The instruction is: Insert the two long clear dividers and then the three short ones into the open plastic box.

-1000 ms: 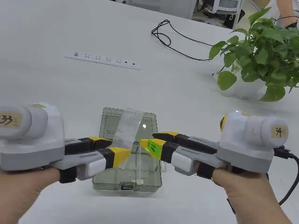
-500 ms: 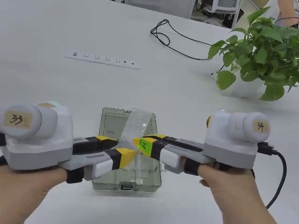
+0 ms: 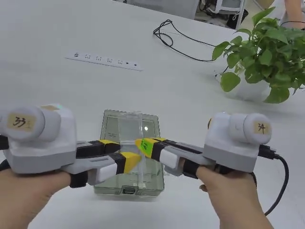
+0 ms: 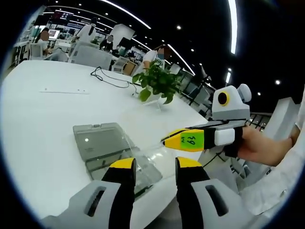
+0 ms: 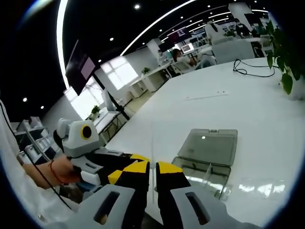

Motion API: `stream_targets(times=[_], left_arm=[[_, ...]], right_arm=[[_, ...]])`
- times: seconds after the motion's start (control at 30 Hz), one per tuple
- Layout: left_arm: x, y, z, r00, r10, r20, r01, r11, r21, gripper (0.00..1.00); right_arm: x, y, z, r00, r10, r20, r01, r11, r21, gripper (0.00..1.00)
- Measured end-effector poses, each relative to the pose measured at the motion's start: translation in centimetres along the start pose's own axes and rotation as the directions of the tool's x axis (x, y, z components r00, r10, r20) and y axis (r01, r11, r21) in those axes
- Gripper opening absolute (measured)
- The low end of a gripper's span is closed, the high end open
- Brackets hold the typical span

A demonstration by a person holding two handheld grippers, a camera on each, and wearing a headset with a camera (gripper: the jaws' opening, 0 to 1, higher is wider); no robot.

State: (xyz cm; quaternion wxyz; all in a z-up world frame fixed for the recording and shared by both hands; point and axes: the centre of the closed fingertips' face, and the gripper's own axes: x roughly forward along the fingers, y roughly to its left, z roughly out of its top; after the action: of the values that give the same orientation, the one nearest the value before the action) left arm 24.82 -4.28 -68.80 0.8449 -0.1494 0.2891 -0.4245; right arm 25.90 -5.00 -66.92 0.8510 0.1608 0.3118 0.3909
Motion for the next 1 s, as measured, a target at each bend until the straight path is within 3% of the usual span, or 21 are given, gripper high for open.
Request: stream_targets(times=[0.53, 0.73, 0.9, 1.0], left_arm=[[-1.6, 1.0, -1.2, 0.9993, -0.006, -0.036, 0.009, 0.998, 0.062, 0.46], [-2.4, 1.7, -1.8, 0.9987, -0.02, -0.047, 0.027, 0.989, 0.145, 0.56], [-3.3, 2.1, -2.7, 0.9969, -0.027, -0.074, 0.045, 0.967, 0.251, 0.71], [-3.7, 2.5, -3.2, 0.9954, -0.035, -0.089, 0.058, 0.96, 0.275, 0.79]], right_arm=[[0.3, -0.2, 0.5, 0.9997, -0.025, -0.006, 0.025, 1.0, 0.019, 0.07], [0.7, -0.5, 0.8, 0.9989, -0.044, -0.012, 0.045, 0.999, 0.019, 0.07], [1.3, -0.6, 0.8, 0.9975, -0.066, -0.025, 0.067, 0.997, 0.028, 0.07], [1.6, -0.9, 0.6, 0.9947, -0.093, -0.043, 0.095, 0.995, 0.04, 0.07]])
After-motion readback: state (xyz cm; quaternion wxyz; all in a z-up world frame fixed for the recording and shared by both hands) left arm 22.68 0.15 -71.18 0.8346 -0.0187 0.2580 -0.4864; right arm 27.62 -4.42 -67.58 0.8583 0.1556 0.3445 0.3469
